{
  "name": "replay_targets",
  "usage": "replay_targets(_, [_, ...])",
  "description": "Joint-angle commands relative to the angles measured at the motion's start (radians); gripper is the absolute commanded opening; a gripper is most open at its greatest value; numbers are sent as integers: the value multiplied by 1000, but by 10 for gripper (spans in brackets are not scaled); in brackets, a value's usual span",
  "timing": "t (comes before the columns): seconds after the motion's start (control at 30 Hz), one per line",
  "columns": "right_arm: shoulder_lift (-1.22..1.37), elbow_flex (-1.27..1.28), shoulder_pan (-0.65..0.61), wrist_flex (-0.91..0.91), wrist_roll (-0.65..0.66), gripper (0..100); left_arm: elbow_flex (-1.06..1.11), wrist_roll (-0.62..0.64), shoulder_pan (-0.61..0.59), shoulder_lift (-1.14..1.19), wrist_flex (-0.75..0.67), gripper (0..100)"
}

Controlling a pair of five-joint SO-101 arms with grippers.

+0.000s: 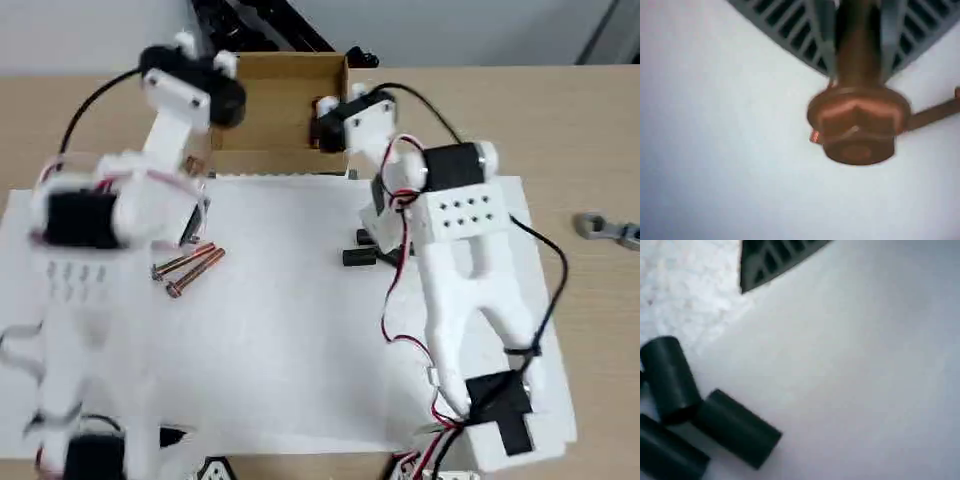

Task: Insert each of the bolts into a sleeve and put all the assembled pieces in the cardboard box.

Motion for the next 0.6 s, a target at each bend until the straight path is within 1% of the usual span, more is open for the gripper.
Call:
replay_targets(0.0, [31,-44,-18,-22,91,93,113,80,3,-281,-32,7])
replay_targets(0.07, [67,-48,-12,-38,167,51,188,146,0,-402,-55,6])
replay_targets(0.1, [84,-48,-4,-36,210,46,226,178,0,-459,-61,6])
replay_targets(0.17, [108,-46,31,-28,250,65,302,216,0,-560,-80,6])
replay_targets(0.27, [114,-63,105,-30,265,114,420,224,0,-666,-117,6])
replay_targets(0.37, [111,-66,180,-28,295,135,483,229,-15,-706,-126,6])
replay_targets(0.47, [111,-63,232,-15,298,97,487,227,-63,-706,-129,6])
replay_targets(0.57, [110,-63,240,-7,298,59,490,226,-80,-704,-138,6])
